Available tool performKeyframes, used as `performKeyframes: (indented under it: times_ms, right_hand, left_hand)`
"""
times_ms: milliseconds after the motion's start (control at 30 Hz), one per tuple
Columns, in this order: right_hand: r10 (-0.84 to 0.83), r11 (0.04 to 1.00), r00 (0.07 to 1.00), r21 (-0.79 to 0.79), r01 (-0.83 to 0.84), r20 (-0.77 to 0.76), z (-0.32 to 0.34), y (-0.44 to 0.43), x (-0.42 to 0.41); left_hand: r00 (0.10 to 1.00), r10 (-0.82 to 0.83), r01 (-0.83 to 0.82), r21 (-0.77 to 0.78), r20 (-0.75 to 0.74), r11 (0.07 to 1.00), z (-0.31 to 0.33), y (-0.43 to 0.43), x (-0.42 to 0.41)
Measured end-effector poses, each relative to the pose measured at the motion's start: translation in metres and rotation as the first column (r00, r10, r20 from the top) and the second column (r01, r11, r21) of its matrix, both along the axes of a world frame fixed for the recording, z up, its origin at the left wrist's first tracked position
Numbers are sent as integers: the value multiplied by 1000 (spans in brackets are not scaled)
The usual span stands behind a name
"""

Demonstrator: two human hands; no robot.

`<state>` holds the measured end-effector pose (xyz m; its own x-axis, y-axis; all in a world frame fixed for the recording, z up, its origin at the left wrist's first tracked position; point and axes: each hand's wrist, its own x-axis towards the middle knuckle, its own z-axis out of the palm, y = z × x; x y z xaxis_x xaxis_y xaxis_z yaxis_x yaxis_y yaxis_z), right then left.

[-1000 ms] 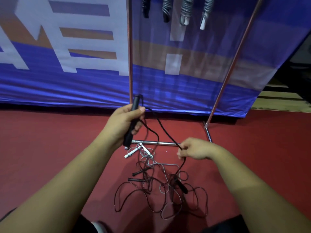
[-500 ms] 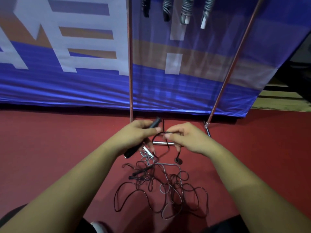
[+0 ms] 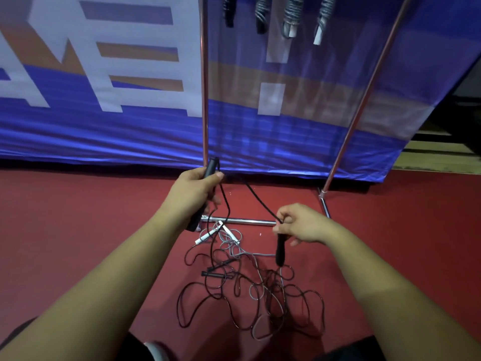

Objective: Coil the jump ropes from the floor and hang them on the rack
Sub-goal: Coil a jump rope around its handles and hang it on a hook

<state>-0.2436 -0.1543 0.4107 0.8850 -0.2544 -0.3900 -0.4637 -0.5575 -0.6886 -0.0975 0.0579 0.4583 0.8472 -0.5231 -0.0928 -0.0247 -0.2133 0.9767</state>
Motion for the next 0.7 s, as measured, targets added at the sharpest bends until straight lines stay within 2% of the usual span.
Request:
performKeyframes:
  times_ms: [67, 100, 133, 200, 233, 267, 367, 433, 500, 567, 633, 700]
  right_hand:
    - [-39, 997, 998, 75, 36, 49, 6, 4, 0]
    - [-67, 986, 995, 158, 54, 77, 11, 7, 0]
    - [-110, 964, 989, 255, 81, 102, 16, 11, 0]
    - [-201, 900, 969, 418, 124, 144, 26, 19, 0]
    - [-233, 863, 960, 488, 129, 157, 29, 22, 1]
    - [-263, 815, 951, 565, 130, 161, 32, 26, 1]
    - [-331, 700, 929, 703, 126, 164, 35, 32, 1]
    - [-349, 755, 916, 638, 150, 197, 33, 35, 4]
    - [-334, 871, 903, 455, 187, 269, 28, 33, 6]
    - [-295, 943, 881, 258, 208, 370, 25, 29, 7]
    - [-227, 959, 873, 255, 123, 431, 23, 24, 6]
    - [-171, 922, 889, 388, -8, 424, 25, 26, 5]
  left_hand:
    - [977, 84, -128, 226, 196, 966, -8, 4, 9]
    - [976, 76, -133, 278, 206, 951, -11, 5, 12]
    - [989, 51, -88, 282, 137, 955, -14, 6, 12]
    - [980, -60, 90, 153, -191, 984, -13, 2, 1]
    - [920, -152, 182, 49, -360, 982, -11, 0, -9]
    - [856, -240, 264, -12, -457, 964, -9, -2, -17]
    - [695, -435, 456, -116, -573, 882, -10, -7, -36]
    - [631, -480, 499, -155, -609, 853, -11, -9, -43]
    - [665, -488, 524, -113, -566, 844, -13, -10, -44]
    - [689, -512, 538, -110, -514, 836, -15, -11, -43]
    - [667, -553, 553, -166, -499, 816, -14, -11, -41]
    - [650, -585, 558, -218, -485, 801, -11, -12, -41]
